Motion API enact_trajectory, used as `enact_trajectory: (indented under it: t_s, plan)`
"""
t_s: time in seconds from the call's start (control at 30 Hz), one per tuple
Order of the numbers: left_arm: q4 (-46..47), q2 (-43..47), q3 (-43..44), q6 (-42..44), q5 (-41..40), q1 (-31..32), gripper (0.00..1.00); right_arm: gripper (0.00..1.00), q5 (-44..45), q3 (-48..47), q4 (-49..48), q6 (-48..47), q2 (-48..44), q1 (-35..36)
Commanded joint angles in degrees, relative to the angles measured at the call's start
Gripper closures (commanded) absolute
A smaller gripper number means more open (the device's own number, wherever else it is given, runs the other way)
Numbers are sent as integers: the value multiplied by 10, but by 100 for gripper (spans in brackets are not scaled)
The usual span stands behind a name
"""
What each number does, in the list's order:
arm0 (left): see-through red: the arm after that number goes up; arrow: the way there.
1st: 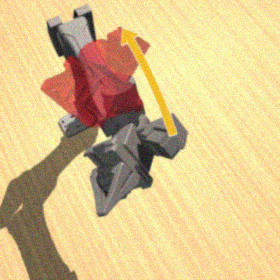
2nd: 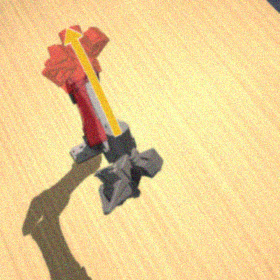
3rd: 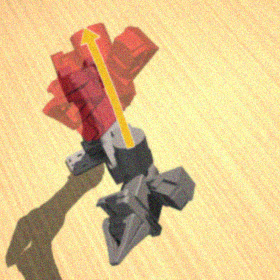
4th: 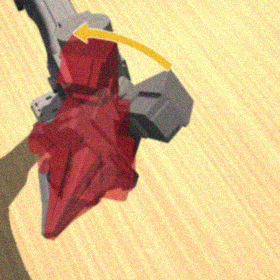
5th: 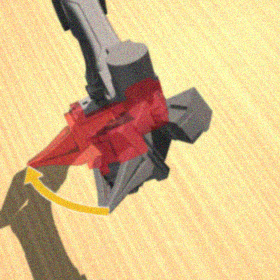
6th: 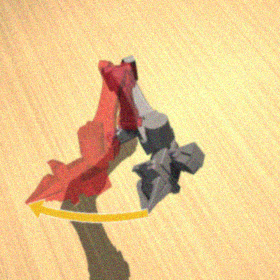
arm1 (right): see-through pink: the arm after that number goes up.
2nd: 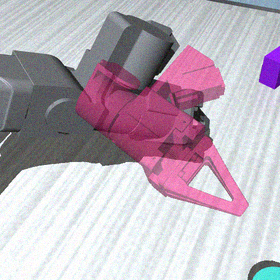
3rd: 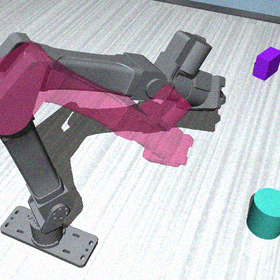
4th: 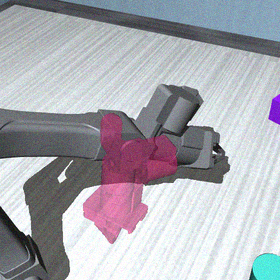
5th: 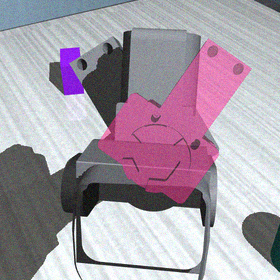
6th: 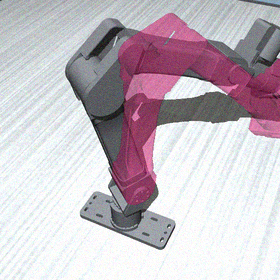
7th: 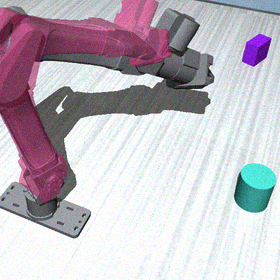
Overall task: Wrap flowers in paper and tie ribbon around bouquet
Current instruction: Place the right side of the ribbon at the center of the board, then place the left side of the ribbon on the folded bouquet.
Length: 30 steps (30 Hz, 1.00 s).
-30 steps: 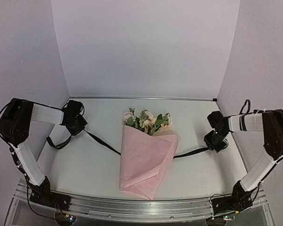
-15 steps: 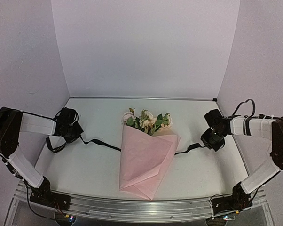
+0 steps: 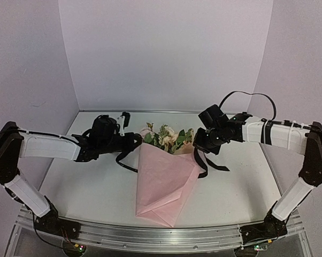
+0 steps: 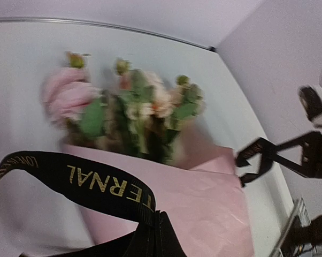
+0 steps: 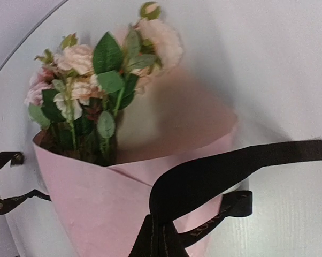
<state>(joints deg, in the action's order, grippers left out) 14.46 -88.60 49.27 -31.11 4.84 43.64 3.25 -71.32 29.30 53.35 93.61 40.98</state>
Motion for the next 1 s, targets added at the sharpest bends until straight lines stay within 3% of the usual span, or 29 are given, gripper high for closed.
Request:
enact_trajectory:
  t_s: [0.0, 0.07, 0.2, 0.33, 0.4, 0.7, 0.87, 0.97]
  plan:
    - [32, -66, 74, 120, 113, 61, 100, 86, -19, -15, 16, -18, 23, -8]
    - [3, -93, 99, 155, 139, 79, 100, 78, -12, -10, 17, -16, 19, -10]
    - [-68, -118, 143, 219, 166, 108, 97, 50, -16, -1, 20, -6, 7, -12]
    - [-97, -138, 172, 239, 190, 112, 96, 35, 1, 10, 41, -1, -8, -12]
    - [-104, -148, 189, 242, 192, 116, 100, 32, 16, 27, 48, 9, -23, -14]
    - [-141, -251, 314, 250, 207, 169, 100, 19, 13, 129, 56, 27, -94, -49]
    - [-171, -318, 382, 244, 190, 172, 88, 16, -2, 165, 53, 11, -117, -80]
    - [-189, -345, 420, 242, 203, 172, 75, 16, -17, 178, 39, -2, -127, -96]
